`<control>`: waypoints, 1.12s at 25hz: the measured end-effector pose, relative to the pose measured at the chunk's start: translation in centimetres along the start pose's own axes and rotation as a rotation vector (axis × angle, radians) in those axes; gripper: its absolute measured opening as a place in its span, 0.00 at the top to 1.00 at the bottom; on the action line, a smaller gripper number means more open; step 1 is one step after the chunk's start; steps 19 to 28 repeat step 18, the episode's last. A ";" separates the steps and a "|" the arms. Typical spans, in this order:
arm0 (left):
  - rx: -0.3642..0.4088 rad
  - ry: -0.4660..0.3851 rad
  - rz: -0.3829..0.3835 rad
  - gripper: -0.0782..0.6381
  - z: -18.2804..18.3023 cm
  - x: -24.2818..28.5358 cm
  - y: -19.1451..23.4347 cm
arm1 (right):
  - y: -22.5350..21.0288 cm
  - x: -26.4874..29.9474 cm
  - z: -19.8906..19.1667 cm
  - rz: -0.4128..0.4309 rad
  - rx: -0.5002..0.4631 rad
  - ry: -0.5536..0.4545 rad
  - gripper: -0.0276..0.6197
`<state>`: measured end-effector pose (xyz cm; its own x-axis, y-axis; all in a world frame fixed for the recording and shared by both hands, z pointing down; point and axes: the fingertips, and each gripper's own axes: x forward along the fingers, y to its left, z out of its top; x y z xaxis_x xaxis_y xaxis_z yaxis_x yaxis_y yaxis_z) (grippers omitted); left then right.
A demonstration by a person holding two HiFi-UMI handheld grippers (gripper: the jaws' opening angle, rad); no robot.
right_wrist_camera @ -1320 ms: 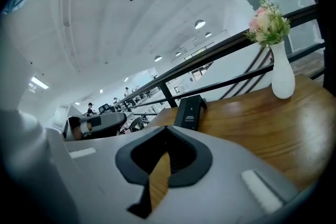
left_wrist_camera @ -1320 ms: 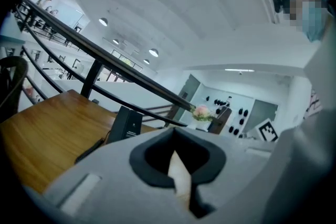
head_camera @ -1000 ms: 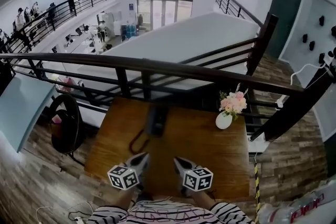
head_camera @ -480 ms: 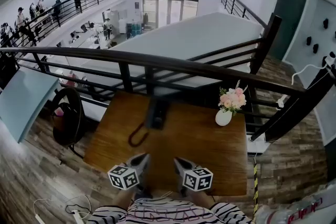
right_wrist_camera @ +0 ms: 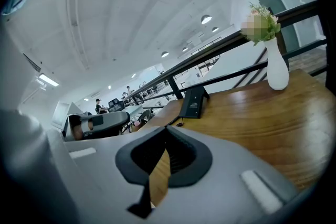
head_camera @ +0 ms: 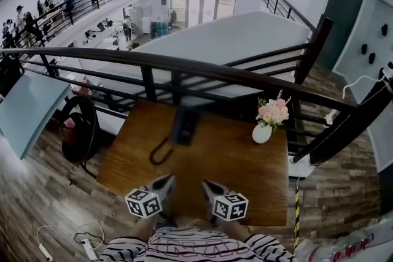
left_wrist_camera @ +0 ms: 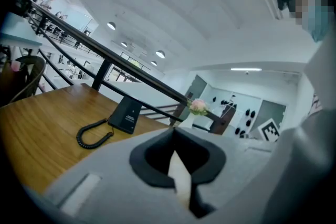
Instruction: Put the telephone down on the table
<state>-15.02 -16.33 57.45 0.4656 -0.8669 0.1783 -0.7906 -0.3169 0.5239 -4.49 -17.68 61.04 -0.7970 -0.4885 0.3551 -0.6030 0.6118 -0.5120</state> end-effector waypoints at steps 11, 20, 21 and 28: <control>0.001 0.019 -0.002 0.89 -0.1 0.1 0.1 | -0.1 0.2 0.0 -0.005 0.002 0.004 0.96; -0.004 0.021 0.003 0.89 -0.4 0.0 0.0 | -0.1 0.0 -0.3 -0.005 0.009 0.009 0.96; -0.004 0.021 0.003 0.89 -0.4 0.0 0.0 | -0.1 0.0 -0.3 -0.005 0.009 0.009 0.96; -0.004 0.021 0.003 0.89 -0.4 0.0 0.0 | -0.1 0.0 -0.3 -0.005 0.009 0.009 0.96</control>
